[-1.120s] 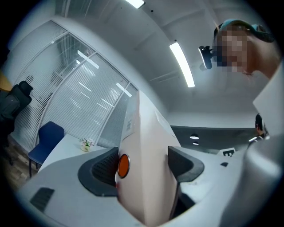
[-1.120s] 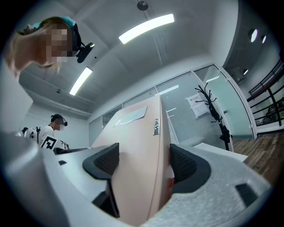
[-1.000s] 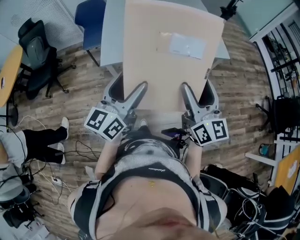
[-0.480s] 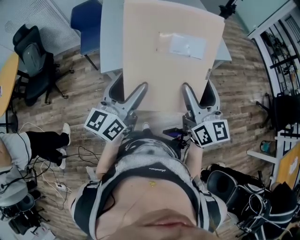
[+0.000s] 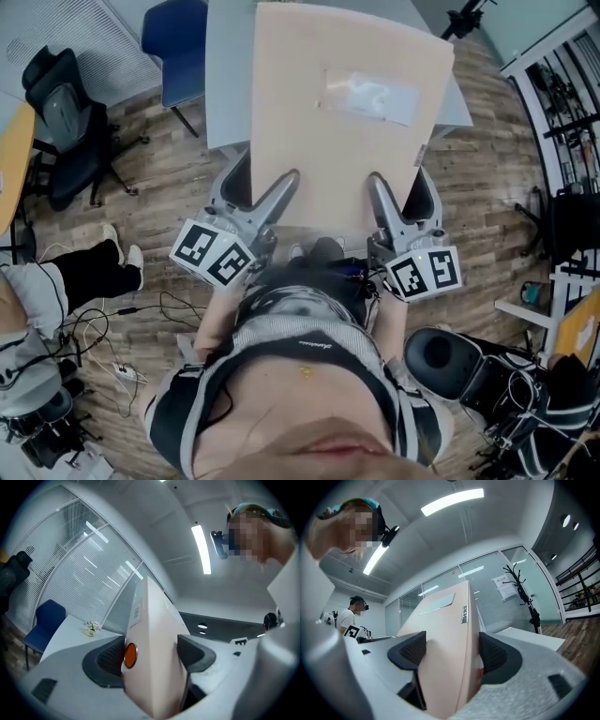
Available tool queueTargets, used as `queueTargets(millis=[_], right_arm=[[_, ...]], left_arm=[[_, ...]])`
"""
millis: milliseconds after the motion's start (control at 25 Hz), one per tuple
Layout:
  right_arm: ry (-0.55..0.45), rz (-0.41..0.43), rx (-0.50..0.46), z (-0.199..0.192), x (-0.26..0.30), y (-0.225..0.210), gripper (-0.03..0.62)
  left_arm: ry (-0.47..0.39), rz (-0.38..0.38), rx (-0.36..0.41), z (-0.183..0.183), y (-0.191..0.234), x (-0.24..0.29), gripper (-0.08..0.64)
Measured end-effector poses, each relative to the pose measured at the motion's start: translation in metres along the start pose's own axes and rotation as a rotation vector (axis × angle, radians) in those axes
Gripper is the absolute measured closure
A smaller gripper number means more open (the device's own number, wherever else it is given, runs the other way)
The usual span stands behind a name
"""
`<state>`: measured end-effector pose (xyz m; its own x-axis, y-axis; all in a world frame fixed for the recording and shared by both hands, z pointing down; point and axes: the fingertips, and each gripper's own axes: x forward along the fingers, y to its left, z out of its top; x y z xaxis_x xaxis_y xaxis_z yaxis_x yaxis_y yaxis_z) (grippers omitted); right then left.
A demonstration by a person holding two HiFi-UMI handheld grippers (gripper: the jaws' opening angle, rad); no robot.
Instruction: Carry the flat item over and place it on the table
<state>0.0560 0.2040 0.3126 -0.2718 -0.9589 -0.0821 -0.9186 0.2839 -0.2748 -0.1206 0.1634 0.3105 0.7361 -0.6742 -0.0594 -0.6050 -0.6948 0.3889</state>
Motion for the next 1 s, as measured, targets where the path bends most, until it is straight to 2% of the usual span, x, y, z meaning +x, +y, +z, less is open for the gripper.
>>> queueTargets(millis=[440, 760, 1000], right_arm=[[0.003, 0.054, -0.009, 0.005, 0.049, -0.002, 0.25], [0.002, 0.096, -0.021, 0.016, 0.1, -0.031, 0.252], [0.024, 0.098, -0.012, 0.018, 0.128, -0.054, 0.253]], left_arm=[[-0.035, 0.045, 0.008, 0.019, 0.031, 0.018, 0.215], [-0.068, 0.078, 0.017, 0.032, 0.055, 0.061, 0.215], [-0.056, 0.092, 0.004, 0.034, 0.069, 0.093, 0.215]])
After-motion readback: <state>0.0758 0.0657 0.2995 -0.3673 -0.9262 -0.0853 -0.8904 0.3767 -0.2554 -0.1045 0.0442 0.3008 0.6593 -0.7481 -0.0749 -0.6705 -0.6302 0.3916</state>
